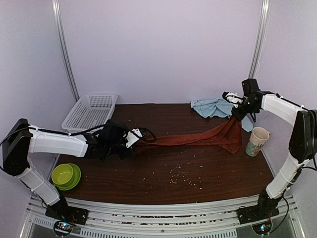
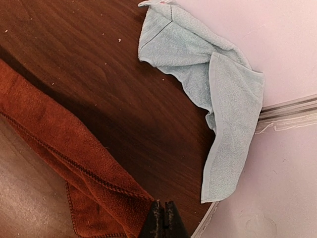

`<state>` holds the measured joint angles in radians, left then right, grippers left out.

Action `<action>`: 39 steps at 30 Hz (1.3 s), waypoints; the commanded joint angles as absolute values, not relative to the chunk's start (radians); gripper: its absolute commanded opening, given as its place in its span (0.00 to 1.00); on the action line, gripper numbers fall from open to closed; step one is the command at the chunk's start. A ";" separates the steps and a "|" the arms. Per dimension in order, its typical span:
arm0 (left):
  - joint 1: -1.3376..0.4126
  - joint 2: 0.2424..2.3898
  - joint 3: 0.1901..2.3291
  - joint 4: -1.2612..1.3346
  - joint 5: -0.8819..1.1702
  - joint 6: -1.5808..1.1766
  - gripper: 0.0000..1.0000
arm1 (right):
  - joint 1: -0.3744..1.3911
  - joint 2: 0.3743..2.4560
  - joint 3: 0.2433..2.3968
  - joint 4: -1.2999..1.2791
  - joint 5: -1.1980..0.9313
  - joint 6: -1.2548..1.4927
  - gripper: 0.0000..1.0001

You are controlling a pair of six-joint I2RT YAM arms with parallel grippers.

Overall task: Roll the towels
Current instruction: Flatten out the towel at the center of the board.

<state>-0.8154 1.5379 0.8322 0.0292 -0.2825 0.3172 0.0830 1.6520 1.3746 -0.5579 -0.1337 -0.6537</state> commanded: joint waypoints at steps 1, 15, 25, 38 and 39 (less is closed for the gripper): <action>-0.765 1.490 0.842 0.028 -0.105 0.181 0.00 | 0.086 1.607 1.356 -0.633 -0.166 -0.746 0.00; -0.701 1.611 0.861 0.082 -0.170 -0.010 0.00 | 0.086 1.571 1.325 -0.823 -0.170 -0.965 0.00; -0.689 1.501 0.804 0.127 -0.471 -0.068 0.00 | 0.086 1.565 1.386 -0.894 -0.306 -1.006 0.00; -0.681 1.537 0.779 0.110 -0.592 -0.111 0.00 | 0.233 1.709 1.341 -0.602 -0.062 -0.694 0.24; -0.681 1.545 0.778 0.110 -0.587 -0.114 0.00 | 0.238 1.710 1.339 -0.584 -0.027 -0.676 0.26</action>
<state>-0.6868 1.5074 0.7963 0.0780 -0.5602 -0.0811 0.2180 1.7035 1.3518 -0.7113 -0.1825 -0.8055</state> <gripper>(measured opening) 0.006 0.221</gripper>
